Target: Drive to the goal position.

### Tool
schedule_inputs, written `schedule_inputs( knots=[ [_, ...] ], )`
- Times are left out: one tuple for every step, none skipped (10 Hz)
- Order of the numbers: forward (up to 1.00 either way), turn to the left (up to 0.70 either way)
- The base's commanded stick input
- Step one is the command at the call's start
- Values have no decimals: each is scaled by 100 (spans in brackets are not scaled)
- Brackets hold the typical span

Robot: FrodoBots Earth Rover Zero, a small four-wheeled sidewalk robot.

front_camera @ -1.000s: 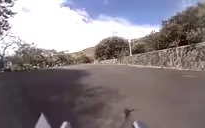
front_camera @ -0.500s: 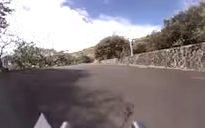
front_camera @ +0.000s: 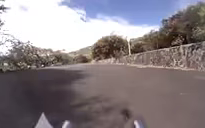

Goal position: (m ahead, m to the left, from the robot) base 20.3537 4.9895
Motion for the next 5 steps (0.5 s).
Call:
schedule_inputs(
  knots=[
    [85,0],
    [85,0],
    [85,0],
    [85,0],
    [85,0]
  ],
)
